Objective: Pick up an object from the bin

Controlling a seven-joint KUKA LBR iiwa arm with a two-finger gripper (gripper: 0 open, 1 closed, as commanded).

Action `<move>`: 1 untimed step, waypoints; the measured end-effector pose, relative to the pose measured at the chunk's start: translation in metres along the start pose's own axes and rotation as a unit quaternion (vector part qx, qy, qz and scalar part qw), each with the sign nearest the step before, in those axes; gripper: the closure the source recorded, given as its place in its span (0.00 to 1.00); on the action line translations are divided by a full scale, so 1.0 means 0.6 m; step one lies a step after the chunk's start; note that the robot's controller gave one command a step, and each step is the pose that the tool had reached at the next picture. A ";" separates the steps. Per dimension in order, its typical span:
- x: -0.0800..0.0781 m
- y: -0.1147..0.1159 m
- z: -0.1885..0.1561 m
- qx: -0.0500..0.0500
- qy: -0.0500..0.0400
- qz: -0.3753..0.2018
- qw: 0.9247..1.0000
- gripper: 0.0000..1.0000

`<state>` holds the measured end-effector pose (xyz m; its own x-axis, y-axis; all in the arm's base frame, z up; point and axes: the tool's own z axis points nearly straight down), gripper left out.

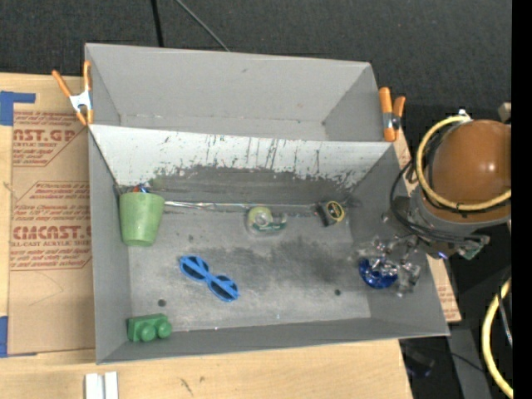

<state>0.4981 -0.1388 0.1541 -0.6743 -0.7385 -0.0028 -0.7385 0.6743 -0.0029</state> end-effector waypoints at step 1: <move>-0.017 -0.024 -0.106 0.002 -0.001 0.006 1.000 1.00</move>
Offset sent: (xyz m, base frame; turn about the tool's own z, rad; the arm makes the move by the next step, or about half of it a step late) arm 0.0147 -0.0030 0.0602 0.0102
